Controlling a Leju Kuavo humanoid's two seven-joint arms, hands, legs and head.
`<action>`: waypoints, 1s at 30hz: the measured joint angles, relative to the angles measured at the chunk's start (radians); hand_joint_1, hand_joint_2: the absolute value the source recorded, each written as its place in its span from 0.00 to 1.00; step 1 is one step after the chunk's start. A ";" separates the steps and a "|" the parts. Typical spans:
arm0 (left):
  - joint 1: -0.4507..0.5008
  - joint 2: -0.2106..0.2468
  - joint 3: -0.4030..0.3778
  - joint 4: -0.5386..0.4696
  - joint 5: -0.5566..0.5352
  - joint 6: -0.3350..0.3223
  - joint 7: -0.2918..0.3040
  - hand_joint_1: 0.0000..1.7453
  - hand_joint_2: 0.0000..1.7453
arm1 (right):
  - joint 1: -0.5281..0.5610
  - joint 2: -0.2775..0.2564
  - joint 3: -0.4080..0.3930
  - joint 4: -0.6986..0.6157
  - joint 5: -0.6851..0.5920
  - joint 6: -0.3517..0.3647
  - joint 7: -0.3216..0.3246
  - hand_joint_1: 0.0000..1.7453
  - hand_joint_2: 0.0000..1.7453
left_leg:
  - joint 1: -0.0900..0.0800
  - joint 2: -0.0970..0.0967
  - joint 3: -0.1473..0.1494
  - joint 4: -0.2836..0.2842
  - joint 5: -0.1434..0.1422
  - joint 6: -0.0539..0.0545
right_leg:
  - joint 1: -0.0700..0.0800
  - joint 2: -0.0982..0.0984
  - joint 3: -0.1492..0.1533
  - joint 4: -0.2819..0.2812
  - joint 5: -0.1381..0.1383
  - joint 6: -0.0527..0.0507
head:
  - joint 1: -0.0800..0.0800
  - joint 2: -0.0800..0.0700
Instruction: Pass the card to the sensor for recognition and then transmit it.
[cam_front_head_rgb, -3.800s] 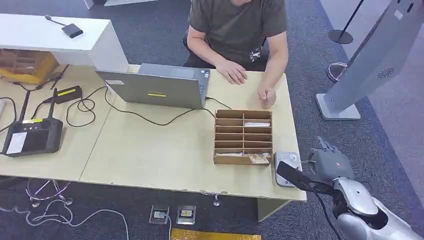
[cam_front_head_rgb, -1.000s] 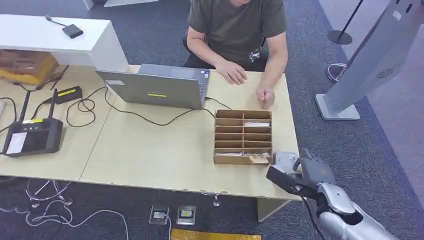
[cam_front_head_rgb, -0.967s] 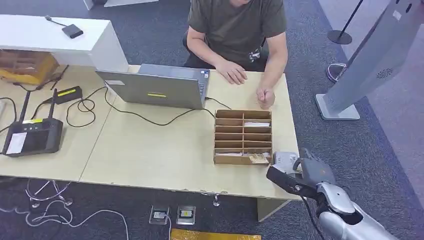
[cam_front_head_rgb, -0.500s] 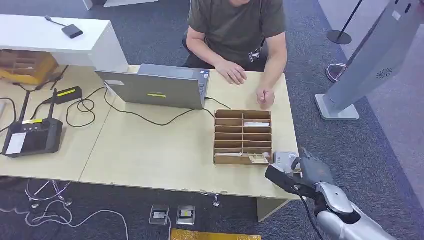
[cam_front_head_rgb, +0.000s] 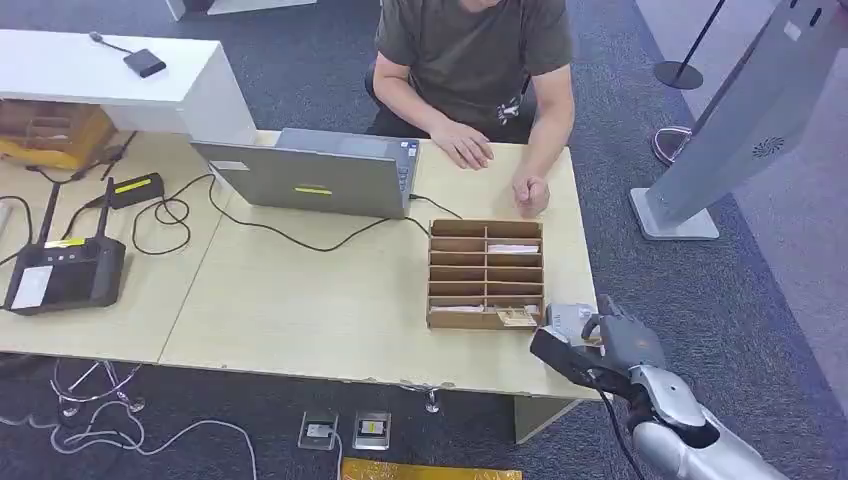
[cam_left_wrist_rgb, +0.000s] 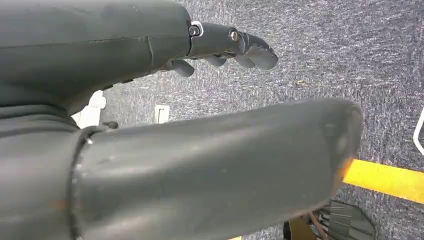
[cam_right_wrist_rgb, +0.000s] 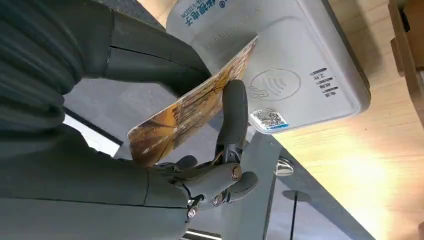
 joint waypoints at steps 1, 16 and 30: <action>0.000 0.000 0.000 0.000 0.001 0.000 0.000 0.00 0.00 | 0.000 0.000 0.000 0.000 0.000 -0.002 0.000 1.00 1.00 | 0.000 0.000 0.000 0.000 0.000 0.000 | 0.000 0.000 0.000 0.000 0.000 0.000 | 0.000 0.000; 0.000 0.011 -0.006 0.000 0.040 0.000 -0.019 0.00 0.00 | -0.172 -0.111 -0.061 -0.219 0.150 0.093 0.105 1.00 1.00 | 0.000 0.001 -0.001 0.000 0.000 0.000 | -0.001 0.000 -0.001 0.000 0.001 0.001 | 0.000 0.000; -0.001 0.010 -0.012 0.000 0.068 0.001 -0.021 0.00 0.00 | -0.315 -0.162 -0.127 -0.414 0.197 0.153 0.105 1.00 1.00 | 0.000 0.001 -0.001 0.000 0.000 0.000 | -0.001 0.001 -0.001 0.001 0.001 0.001 | 0.000 0.000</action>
